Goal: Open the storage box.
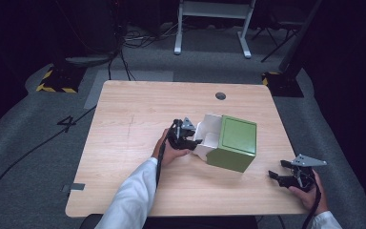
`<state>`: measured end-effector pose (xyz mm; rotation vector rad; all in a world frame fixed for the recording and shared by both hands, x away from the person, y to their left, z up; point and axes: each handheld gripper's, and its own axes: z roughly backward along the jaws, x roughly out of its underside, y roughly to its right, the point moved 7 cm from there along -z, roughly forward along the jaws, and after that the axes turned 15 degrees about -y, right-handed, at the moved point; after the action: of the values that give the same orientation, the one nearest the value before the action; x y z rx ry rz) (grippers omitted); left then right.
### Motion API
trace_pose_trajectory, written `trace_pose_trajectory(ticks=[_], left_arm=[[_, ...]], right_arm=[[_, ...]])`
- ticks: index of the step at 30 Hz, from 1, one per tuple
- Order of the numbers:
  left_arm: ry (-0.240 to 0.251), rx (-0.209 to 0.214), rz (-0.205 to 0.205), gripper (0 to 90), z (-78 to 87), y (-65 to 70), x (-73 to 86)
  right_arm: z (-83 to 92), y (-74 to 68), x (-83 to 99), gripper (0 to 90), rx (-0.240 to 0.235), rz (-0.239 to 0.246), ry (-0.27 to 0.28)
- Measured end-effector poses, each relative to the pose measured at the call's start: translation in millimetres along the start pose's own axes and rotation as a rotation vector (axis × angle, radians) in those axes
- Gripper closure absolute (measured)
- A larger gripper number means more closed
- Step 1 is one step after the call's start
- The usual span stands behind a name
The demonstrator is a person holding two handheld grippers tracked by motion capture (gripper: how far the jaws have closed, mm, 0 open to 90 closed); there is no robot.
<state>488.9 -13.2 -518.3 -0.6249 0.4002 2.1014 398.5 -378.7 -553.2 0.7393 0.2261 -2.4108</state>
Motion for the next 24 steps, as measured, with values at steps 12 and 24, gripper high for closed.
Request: trace_pose_trajectory(ticks=[12, 24], left_arm=[[0.003, -0.014, 0.020, 50.3, 6.2, -16.8, 10.7], [-0.009, -0.016, 0.035, 49.2, 12.0, -27.5, 17.9]], right_arm=[[0.0, 0.0, 0.0, 22.0, 0.000, 0.000, 0.000], [0.0, 0.0, 0.0, 22.0, 0.001, 0.000, 0.000]])
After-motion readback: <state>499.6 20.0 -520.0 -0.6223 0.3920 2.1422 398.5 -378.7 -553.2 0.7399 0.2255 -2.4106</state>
